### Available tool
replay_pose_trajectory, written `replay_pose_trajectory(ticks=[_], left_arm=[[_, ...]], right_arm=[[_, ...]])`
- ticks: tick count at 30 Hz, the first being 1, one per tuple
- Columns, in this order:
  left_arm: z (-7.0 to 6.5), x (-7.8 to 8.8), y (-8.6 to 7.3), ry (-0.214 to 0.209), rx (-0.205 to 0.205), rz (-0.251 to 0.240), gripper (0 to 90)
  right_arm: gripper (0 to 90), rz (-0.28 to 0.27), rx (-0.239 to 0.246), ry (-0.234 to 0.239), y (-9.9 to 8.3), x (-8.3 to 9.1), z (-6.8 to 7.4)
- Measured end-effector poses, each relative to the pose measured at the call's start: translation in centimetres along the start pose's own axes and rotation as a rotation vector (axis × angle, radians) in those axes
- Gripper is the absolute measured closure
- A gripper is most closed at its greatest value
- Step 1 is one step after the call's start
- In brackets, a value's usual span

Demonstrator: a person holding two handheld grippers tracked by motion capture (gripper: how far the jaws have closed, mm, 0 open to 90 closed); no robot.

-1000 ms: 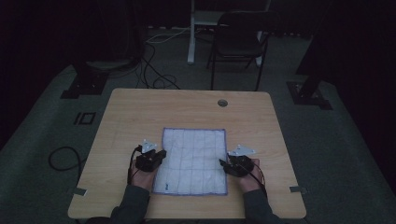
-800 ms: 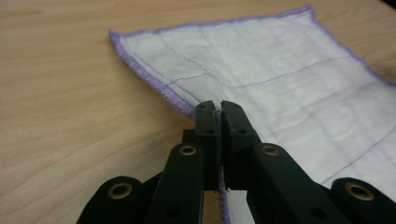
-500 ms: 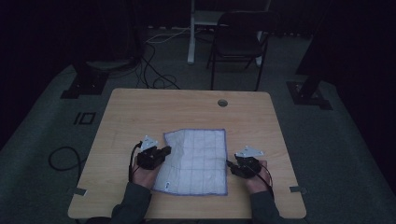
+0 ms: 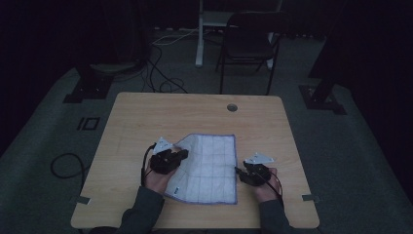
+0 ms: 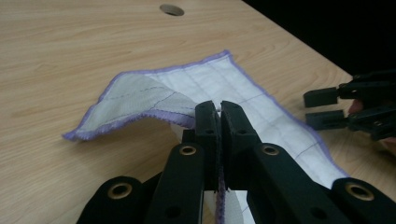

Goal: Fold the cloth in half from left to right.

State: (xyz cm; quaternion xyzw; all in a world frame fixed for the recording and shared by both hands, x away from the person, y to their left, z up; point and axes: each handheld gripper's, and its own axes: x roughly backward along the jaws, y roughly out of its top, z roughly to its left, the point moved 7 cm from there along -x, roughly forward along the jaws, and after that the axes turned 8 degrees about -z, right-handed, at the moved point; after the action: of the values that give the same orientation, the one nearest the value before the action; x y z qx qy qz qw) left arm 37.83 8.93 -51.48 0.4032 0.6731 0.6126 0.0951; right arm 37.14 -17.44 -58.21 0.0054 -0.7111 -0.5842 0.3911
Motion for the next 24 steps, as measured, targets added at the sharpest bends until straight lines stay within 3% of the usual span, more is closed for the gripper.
replay_pose_trajectory(ticks=[13,24], left_arm=[[-1.3,-1.0,0.9,-0.037,0.0,-0.004,86.9],[-2.8,-2.5,1.1,-0.093,0.019,-0.01,86.9]], right_arm=[[53.4,-0.051,0.01,0.005,0.9,-0.1,0.5],[53.2,0.027,-0.001,0.02,-0.4,-1.0,0.3]])
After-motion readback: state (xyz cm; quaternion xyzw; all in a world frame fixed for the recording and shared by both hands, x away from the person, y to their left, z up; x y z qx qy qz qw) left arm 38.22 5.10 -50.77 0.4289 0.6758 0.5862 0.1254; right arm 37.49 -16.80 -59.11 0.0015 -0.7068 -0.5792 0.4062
